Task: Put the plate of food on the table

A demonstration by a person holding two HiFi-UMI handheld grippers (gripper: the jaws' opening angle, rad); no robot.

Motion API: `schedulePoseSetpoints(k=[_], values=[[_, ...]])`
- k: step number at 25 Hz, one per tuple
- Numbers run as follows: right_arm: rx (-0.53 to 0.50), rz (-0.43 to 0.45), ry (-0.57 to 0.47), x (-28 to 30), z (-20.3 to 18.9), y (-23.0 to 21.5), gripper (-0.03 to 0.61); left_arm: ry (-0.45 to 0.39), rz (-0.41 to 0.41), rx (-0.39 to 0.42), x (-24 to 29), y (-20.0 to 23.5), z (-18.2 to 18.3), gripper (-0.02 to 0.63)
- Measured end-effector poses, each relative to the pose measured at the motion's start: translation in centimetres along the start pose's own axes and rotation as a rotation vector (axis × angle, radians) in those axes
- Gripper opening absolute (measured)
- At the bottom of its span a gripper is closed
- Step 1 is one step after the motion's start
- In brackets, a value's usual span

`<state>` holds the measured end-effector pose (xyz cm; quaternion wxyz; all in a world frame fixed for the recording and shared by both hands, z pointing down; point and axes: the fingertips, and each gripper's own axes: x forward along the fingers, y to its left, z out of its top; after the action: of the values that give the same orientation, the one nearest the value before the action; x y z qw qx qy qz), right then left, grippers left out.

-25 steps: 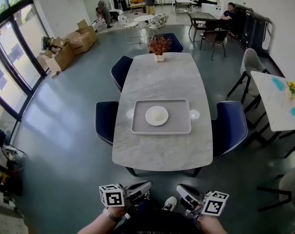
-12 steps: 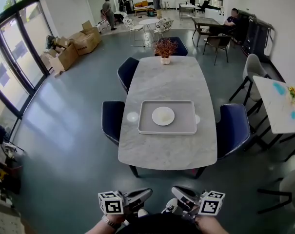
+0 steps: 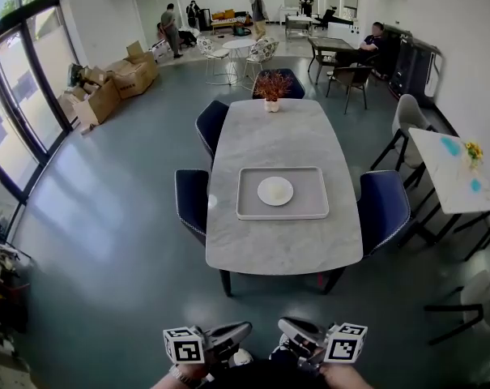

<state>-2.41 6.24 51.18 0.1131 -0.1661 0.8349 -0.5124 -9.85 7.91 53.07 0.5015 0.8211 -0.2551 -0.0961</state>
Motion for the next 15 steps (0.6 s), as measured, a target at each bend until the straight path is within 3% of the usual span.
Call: schedulePoseSetpoints(k=[15], values=[[-0.033,-0.06,-0.039,1.4,-6.6,2.3,0.011,0.057,-0.078,0.041,-5.2,-0.1,-1.5,0.008]])
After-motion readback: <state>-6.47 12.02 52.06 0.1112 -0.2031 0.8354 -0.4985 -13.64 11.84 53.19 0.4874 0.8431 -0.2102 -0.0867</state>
